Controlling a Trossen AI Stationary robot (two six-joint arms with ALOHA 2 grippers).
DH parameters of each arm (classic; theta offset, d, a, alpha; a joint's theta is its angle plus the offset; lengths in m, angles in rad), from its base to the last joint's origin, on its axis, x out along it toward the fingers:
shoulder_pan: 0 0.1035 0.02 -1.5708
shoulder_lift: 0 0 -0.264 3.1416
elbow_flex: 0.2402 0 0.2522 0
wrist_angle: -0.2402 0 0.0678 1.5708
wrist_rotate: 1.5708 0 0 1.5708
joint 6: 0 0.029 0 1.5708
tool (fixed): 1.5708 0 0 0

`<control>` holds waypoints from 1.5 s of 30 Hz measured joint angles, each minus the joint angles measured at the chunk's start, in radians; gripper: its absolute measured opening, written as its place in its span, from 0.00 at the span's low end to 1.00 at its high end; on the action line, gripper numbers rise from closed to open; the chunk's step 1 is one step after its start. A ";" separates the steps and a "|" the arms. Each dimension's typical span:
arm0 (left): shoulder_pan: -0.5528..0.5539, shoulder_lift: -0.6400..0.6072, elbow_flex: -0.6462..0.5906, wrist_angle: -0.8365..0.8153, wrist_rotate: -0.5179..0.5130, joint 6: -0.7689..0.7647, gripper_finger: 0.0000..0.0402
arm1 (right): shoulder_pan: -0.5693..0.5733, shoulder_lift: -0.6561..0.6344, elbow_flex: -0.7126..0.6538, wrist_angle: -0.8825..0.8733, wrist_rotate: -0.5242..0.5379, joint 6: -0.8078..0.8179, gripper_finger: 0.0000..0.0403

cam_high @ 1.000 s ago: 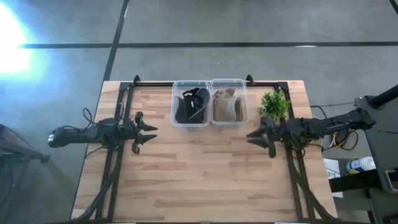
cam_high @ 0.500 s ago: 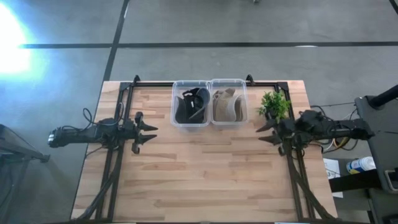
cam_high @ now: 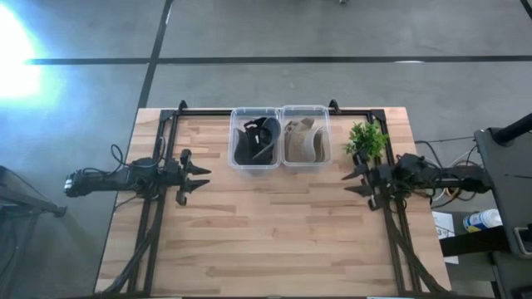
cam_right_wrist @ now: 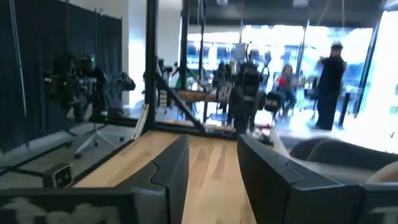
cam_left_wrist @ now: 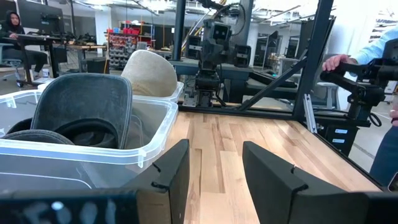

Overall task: Pick & Place hat
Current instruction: Return to Home Position

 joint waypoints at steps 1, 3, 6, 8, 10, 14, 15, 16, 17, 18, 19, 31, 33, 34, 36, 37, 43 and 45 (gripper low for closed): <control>0.000 0.000 0.000 0.000 0.000 0.000 0.35 | 0.000 -0.009 -0.019 0.028 0.000 -0.012 0.33; 0.000 0.000 0.000 0.000 0.000 0.000 0.35 | 0.000 -0.025 -0.051 0.093 0.001 -0.032 0.33; 0.000 0.000 0.000 0.000 0.000 0.000 0.35 | 0.000 -0.053 -0.089 0.129 0.000 -0.037 0.33; 0.000 0.000 0.000 0.000 0.000 0.000 0.35 | 0.001 -0.061 -0.089 0.104 0.002 -0.035 0.33; 0.000 0.000 0.000 0.000 0.000 0.000 0.35 | 0.001 -0.065 -0.089 0.097 0.002 -0.035 0.33; 0.000 0.000 0.000 0.000 0.000 0.000 0.35 | 0.003 -0.081 -0.089 0.037 0.002 -0.016 0.33; 0.000 0.000 0.000 0.000 0.000 0.000 0.35 | 0.003 -0.091 -0.089 0.015 0.002 -0.009 0.33; 0.000 0.000 0.000 0.000 0.000 0.000 0.35 | 0.003 -0.102 -0.089 -0.004 0.002 -0.009 0.33; 0.000 0.000 0.000 0.000 0.000 0.000 0.35 | 0.003 -0.114 -0.089 -0.022 0.002 -0.010 0.33; 0.000 0.000 0.000 0.000 0.000 0.000 0.35 | 0.003 -0.119 -0.088 -0.044 0.002 -0.013 0.33; 0.000 0.000 0.000 0.000 0.000 0.000 0.35 | 0.003 -0.120 -0.088 -0.057 0.002 -0.019 0.33; 0.000 0.000 0.000 0.000 0.000 0.000 0.35 | 0.003 -0.075 -0.088 -0.121 0.011 0.061 0.33; 0.000 0.000 0.000 0.000 0.000 0.000 0.35 | 0.003 -0.067 -0.088 -0.120 0.011 0.071 0.33; 0.000 0.000 0.000 0.000 0.000 0.000 0.35 | 0.003 -0.063 -0.088 -0.120 0.011 0.072 0.33; 0.000 0.000 0.000 0.000 0.000 0.000 0.35 | 0.003 -0.056 -0.088 -0.120 0.011 0.071 0.33; 0.000 0.000 0.000 0.000 0.000 0.000 0.35 | 0.003 -0.054 -0.088 -0.120 0.011 0.071 0.33; 0.000 0.000 0.000 0.000 0.000 0.000 0.35 | 0.003 -0.051 -0.088 -0.119 0.011 0.073 0.33; 0.000 0.000 0.000 0.000 0.000 0.000 0.35 | 0.003 -0.051 -0.088 -0.119 0.011 0.074 0.33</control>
